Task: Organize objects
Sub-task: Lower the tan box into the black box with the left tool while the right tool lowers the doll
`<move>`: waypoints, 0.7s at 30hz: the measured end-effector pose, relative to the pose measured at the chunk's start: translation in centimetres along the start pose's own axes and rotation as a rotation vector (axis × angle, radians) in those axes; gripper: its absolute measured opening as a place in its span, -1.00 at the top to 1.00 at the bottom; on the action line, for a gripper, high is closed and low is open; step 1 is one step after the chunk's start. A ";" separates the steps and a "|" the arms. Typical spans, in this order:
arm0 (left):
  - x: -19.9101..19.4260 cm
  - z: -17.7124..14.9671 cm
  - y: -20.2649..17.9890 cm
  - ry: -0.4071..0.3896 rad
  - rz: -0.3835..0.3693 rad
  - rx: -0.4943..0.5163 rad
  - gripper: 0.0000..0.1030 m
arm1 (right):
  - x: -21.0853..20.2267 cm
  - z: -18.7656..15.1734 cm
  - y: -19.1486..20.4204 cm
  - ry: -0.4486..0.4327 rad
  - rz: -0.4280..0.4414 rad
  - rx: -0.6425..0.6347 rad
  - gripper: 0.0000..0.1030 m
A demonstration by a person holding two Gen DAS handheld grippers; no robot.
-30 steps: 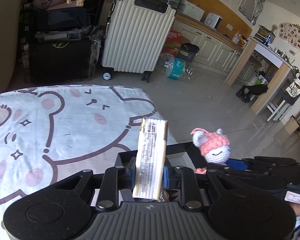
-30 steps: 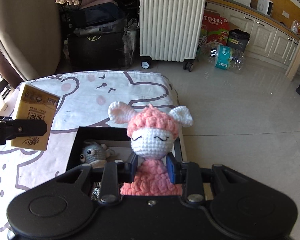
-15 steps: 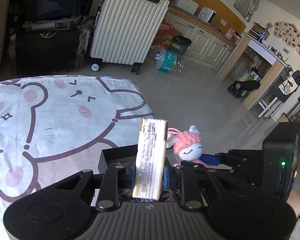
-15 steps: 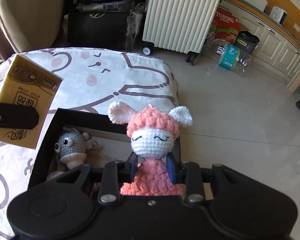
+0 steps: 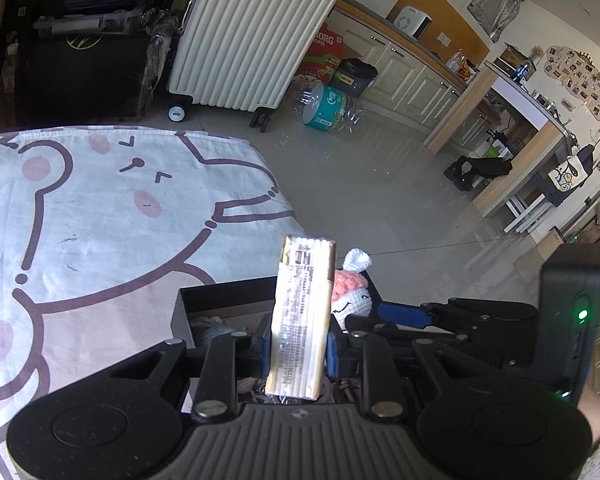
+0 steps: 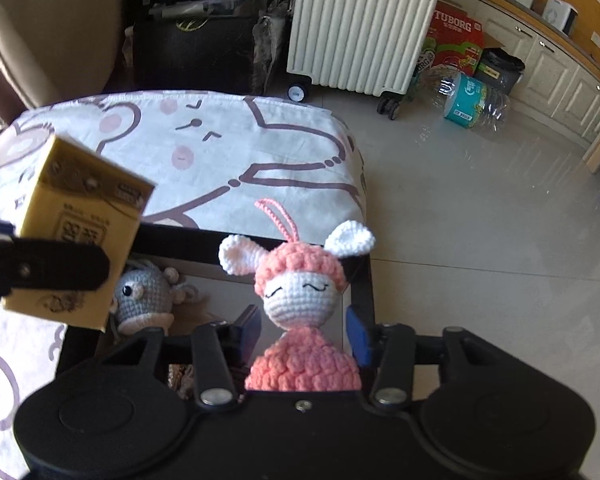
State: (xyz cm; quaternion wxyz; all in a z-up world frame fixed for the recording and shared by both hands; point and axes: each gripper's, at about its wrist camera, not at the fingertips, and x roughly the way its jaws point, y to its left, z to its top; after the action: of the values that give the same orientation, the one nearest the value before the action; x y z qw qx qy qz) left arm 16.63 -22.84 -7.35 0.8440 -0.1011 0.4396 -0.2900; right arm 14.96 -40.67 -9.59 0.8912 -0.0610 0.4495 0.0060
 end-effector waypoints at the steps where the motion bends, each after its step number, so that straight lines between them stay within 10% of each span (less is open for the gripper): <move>1: 0.1 0.0 0.0 0.002 -0.001 -0.003 0.49 | -0.2 0.0 -0.4 -0.002 0.010 0.024 0.50; 7: 0.7 0.0 -0.1 0.012 -0.011 -0.014 0.49 | 0.1 0.2 -1.4 0.020 0.058 0.105 0.86; 21: 2.2 -0.2 0.2 0.034 -0.053 -0.062 0.49 | 3.8 -0.8 -1.0 0.111 0.012 0.068 0.87</move>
State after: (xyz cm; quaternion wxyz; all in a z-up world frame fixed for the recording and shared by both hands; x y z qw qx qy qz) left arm 17.56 -23.93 -9.10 0.8249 -0.1339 0.4599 -0.3002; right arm 16.66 -41.90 -12.96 0.8664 -0.0281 0.4984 -0.0075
